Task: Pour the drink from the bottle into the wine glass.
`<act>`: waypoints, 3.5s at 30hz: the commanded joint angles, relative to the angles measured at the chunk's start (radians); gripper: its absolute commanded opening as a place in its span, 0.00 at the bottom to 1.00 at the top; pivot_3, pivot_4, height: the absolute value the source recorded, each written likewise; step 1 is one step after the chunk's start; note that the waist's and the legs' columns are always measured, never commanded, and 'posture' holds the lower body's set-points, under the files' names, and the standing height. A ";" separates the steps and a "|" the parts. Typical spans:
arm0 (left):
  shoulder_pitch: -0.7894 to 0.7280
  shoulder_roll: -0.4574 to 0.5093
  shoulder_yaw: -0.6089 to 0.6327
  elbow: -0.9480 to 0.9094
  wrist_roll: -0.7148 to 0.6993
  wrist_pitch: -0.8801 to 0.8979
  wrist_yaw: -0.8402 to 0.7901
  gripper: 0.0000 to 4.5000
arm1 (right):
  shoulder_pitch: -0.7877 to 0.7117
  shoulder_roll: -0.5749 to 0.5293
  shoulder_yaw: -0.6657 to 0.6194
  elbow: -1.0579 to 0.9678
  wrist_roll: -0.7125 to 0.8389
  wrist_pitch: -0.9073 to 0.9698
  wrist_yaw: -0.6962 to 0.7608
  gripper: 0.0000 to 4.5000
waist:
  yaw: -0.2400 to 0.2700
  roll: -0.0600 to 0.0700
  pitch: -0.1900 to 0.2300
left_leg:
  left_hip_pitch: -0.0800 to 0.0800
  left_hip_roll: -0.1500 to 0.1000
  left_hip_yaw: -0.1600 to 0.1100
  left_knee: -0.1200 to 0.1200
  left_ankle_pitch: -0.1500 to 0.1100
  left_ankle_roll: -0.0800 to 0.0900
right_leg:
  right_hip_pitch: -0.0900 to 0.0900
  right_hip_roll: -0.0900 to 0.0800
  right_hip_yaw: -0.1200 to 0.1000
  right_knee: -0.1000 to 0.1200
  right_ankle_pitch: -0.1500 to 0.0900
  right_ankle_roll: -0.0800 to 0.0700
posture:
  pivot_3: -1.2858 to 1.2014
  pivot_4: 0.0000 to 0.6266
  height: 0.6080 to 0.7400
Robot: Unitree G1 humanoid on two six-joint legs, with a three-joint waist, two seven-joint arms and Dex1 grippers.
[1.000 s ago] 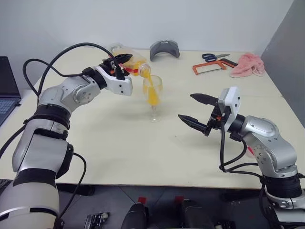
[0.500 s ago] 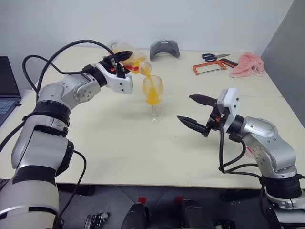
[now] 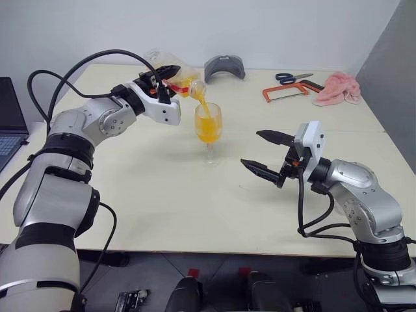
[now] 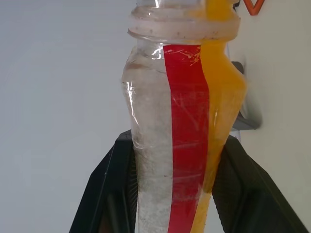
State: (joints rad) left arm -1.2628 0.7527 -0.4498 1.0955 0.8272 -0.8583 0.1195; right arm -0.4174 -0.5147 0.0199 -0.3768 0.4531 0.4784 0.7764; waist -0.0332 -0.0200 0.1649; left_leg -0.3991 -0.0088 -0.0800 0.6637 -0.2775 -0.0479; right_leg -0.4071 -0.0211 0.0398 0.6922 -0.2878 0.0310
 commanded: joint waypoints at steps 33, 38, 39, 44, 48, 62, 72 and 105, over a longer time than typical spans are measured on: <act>0.029 -0.012 0.063 -0.015 -0.138 0.019 -0.084 0.37 | -0.005 0.001 -0.007 -0.038 -0.005 -0.025 -0.032 1.00 | 0.000 0.000 0.000 | 0.000 0.000 0.000 0.001 0.000 0.000 | 0.000 0.000 0.000 0.003 0.000 0.000 | 0.52 0.24 1.00; 0.079 -0.036 0.109 -0.042 -0.234 0.038 -0.153 0.37 | -0.022 0.025 -0.003 -0.017 -0.043 -0.073 -0.060 1.00 | 0.000 0.000 0.000 | 0.000 0.000 0.000 0.001 0.000 0.000 | -0.001 0.000 0.000 0.004 0.000 0.000 | 0.52 0.24 1.00; 0.090 -0.045 0.128 -0.045 -0.266 0.047 -0.176 0.37 | -0.026 0.032 -0.004 -0.011 -0.052 -0.085 -0.069 1.00 | 0.000 0.000 0.000 | 0.000 0.000 0.000 0.001 0.000 0.000 | -0.001 0.000 0.000 0.004 0.000 0.000 | 0.52 0.24 1.00; 0.152 -0.077 0.221 -0.101 -0.422 0.114 -0.291 0.37 | -0.036 0.041 0.001 -0.005 -0.062 -0.102 -0.062 1.00 | -0.002 0.000 0.000 | 0.000 0.000 0.000 0.002 0.000 0.000 | -0.001 0.000 0.000 0.004 0.000 0.000 | 0.52 0.24 1.00; 0.267 -0.093 0.330 -0.222 -0.594 0.228 -0.388 0.37 | -0.028 0.040 0.026 -0.033 -0.083 -0.114 -0.057 1.00 | -0.007 0.000 0.000 | 0.001 0.001 -0.001 0.001 0.000 0.000 | -0.001 0.000 0.001 0.005 0.000 0.000 | 0.52 0.24 1.00; 0.717 -0.202 0.705 -0.716 -1.257 0.869 -0.698 0.37 | -0.130 0.118 0.230 -0.090 -0.061 0.139 -0.104 1.00 | -0.025 0.000 0.000 | 0.001 0.003 -0.007 0.003 0.000 0.000 | -0.001 -0.001 0.000 0.006 0.000 0.000 | 0.52 0.24 1.00; 0.747 -0.199 0.757 -0.633 -1.203 0.815 -0.678 0.37 | -0.189 0.173 0.312 -0.015 -0.162 0.150 -0.143 1.00 | -0.019 -0.002 -0.002 | 0.002 0.003 -0.007 0.003 0.001 -0.001 | 0.000 -0.001 0.001 0.006 0.000 0.000 | 0.52 0.24 1.00; 0.763 -0.233 0.782 -0.563 -1.178 0.827 -0.631 0.99 | -0.211 0.226 0.319 -0.007 -0.172 0.189 -0.126 1.00 | -0.021 -0.002 -0.002 | 0.002 0.003 -0.007 0.002 0.000 0.000 | 0.000 -0.001 0.001 0.006 0.000 0.000 | 0.52 0.24 1.00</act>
State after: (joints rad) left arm -0.5038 0.5143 0.3191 0.5646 -0.3526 -0.0217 -0.5126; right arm -0.6106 -0.2941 0.3476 -0.3647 0.2758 0.6730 0.6486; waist -0.0545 -0.0220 0.1632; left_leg -0.3967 -0.0060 -0.0867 0.6659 -0.2774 -0.0479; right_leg -0.4075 -0.0224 0.0406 0.6977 -0.2878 0.0307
